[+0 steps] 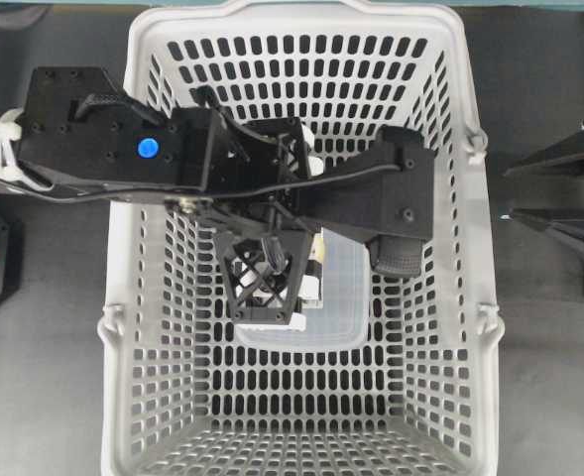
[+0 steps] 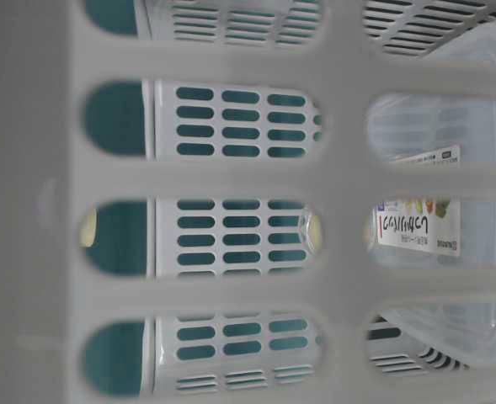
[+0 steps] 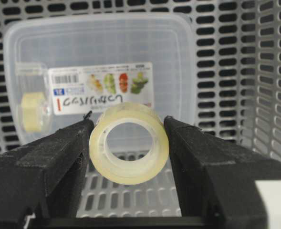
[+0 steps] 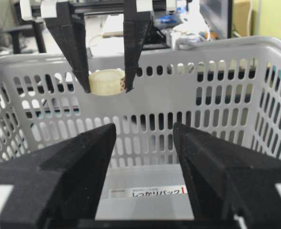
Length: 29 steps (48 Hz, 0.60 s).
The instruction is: Pick up the cellophane tape from the shopping basket with the left arm.
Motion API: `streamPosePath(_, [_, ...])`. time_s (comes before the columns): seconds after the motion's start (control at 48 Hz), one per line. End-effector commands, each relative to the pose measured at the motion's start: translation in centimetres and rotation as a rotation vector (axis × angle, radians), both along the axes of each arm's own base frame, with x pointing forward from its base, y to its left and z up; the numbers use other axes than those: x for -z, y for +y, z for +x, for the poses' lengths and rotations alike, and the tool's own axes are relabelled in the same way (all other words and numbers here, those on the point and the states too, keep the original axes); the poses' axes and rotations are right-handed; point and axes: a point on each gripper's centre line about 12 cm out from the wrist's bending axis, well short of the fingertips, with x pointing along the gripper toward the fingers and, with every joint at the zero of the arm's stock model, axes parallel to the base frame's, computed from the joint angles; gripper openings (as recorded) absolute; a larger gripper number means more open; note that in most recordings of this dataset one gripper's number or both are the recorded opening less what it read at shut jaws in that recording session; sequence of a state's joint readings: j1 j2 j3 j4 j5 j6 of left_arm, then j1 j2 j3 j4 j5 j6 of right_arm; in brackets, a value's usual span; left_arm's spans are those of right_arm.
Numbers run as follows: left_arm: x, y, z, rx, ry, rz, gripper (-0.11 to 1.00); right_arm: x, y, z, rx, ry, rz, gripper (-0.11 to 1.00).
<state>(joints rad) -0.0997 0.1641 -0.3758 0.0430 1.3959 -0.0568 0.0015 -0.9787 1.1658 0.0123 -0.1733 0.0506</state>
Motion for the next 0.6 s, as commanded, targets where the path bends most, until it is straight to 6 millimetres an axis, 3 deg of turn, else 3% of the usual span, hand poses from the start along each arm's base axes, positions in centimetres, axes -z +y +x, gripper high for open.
streamPosePath(0.0, [-1.13, 0.0, -0.34, 0.0, -0.031, -0.001, 0.5, -0.75, -0.01, 0.2, 0.001, -0.021, 0.005, 0.5])
streamPosePath(0.583, [-0.93, 0.0, -0.28, 0.001, -0.025, 0.001, 0.5, -0.85, 0.05, 0.17, -0.002, -0.029, 0.005, 0.5])
